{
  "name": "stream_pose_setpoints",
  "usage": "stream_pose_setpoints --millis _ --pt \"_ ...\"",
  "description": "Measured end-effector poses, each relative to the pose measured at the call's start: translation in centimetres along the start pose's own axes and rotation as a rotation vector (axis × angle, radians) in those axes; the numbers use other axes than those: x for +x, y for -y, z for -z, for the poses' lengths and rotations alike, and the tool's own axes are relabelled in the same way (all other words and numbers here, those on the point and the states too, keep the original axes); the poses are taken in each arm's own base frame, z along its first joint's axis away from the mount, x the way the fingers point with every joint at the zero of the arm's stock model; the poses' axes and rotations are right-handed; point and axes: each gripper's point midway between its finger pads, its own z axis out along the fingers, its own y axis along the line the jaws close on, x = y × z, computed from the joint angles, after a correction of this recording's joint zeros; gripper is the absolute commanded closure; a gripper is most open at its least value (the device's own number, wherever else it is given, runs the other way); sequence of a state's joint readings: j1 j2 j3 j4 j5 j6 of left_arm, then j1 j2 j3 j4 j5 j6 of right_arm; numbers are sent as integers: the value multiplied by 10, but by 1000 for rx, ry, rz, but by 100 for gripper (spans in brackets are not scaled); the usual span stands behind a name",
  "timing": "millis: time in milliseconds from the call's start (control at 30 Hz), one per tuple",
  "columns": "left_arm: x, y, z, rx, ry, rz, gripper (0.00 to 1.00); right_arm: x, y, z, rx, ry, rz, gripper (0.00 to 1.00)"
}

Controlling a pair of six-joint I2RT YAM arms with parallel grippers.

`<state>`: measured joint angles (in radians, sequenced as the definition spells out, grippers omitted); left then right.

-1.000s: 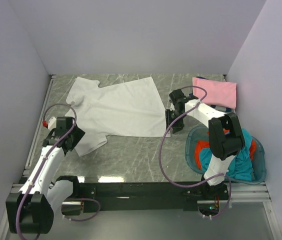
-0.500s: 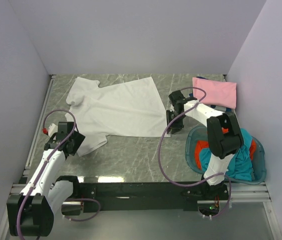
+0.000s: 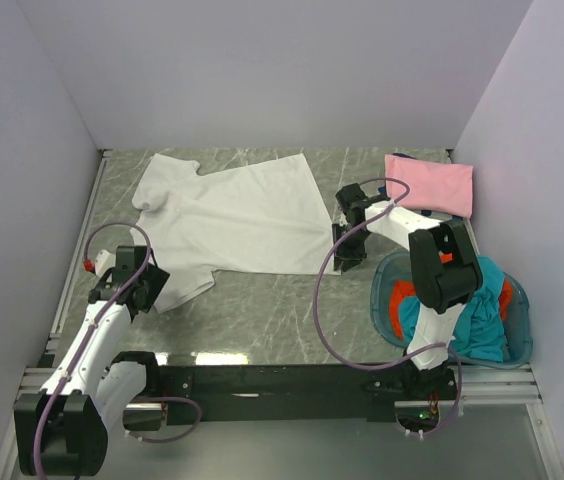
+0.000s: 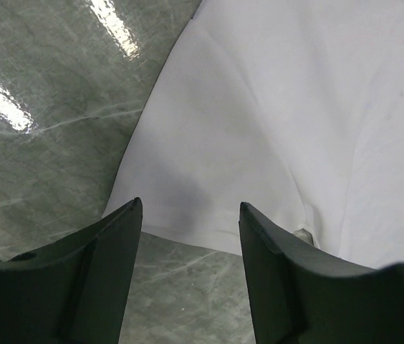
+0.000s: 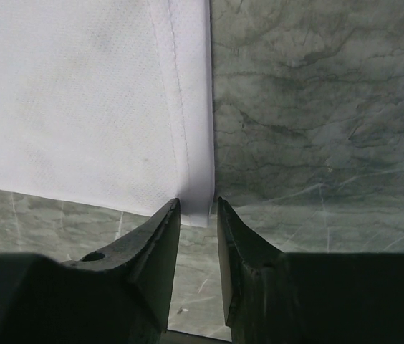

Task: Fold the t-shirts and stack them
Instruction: Fold the tshirt

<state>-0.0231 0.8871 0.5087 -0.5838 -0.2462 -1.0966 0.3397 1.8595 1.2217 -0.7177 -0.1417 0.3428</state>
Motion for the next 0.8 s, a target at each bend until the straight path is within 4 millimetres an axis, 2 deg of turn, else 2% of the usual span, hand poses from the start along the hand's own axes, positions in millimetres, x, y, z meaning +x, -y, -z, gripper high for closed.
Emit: stream_pose_setpoints --millis 400,500,633,800 --pt "-1 -3 1 -4 14 29 40 9 0 -4 -11 -25 -8 66" --pt "-1 -3 1 -2 16 31 40 10 -1 -4 -16 -27 -10 71" --pt "0 -5 0 -6 14 44 44 11 -1 -4 -26 -33 -16 85" --pt "5 -13 -4 -35 11 70 50 13 -3 -4 -40 -41 -19 89"
